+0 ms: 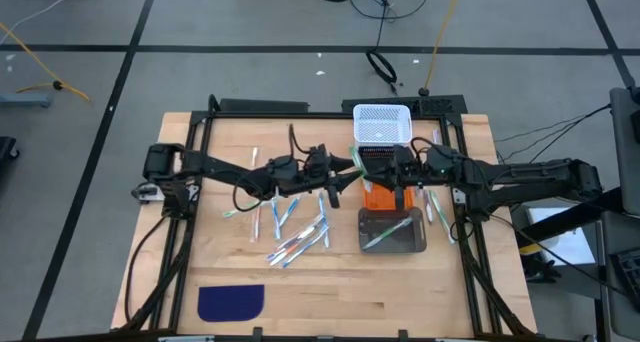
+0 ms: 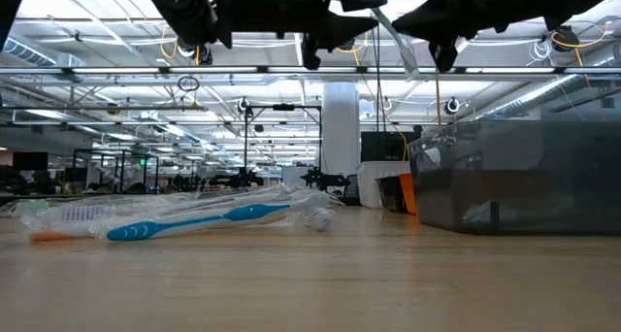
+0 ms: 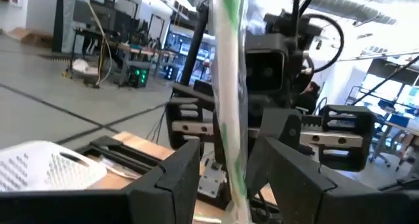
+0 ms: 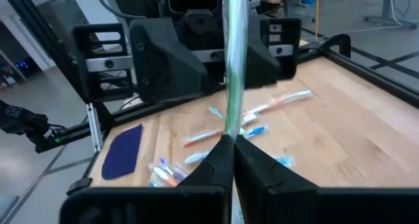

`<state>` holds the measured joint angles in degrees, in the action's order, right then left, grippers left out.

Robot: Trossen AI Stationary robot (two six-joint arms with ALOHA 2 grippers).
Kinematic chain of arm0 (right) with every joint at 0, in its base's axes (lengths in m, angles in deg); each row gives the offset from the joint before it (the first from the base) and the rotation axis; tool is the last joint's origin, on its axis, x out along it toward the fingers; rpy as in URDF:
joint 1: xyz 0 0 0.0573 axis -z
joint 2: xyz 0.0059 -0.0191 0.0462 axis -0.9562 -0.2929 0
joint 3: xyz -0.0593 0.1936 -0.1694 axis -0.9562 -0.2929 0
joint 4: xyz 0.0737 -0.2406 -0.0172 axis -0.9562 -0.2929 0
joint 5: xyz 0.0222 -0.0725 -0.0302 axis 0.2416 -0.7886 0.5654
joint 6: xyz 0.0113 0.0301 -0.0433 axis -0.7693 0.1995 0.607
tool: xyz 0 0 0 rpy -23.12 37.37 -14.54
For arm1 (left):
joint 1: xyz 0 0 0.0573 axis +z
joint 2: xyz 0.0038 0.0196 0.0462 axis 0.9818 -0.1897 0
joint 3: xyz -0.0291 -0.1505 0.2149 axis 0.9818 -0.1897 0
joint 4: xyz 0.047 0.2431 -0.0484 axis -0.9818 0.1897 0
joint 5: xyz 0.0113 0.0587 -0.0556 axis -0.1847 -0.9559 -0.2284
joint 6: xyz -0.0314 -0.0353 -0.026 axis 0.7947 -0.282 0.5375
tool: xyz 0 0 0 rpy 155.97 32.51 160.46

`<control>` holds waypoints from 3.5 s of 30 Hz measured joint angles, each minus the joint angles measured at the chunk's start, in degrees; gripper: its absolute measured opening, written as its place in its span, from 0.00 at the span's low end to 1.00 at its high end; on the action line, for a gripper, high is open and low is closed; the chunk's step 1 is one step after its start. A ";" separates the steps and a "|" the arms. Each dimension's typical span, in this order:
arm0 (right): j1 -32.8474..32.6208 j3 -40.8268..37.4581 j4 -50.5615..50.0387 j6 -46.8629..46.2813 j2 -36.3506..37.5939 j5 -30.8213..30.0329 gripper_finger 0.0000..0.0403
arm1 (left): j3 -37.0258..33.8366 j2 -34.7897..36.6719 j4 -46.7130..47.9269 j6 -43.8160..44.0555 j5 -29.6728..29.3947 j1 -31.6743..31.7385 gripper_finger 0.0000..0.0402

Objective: Pick & Place Toothbrushes
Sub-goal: Put the green toothbrush into the gray bin

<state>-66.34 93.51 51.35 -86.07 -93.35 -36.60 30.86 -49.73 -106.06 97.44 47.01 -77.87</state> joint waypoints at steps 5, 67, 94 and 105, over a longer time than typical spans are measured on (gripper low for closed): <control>0.00 0.00 -0.54 -0.01 -0.01 0.05 0.00 | 5.55 -4.37 0.00 -0.17 3.03 0.02 0.42; 4.53 -0.07 -16.77 4.07 10.92 -3.00 0.26 | 10.18 -0.82 16.70 -9.05 11.51 -6.23 0.00; 8.68 -0.04 -20.34 4.18 10.92 -2.97 0.26 | 35.61 -20.46 24.78 -12.44 15.26 -7.83 0.00; 8.74 -0.04 -21.72 4.46 10.90 -3.01 0.26 | 39.12 -23.25 33.39 -9.10 15.28 -7.63 0.00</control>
<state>-57.59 93.47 29.62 -81.61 -82.45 -39.61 69.98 -72.99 -72.67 88.33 62.29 -85.50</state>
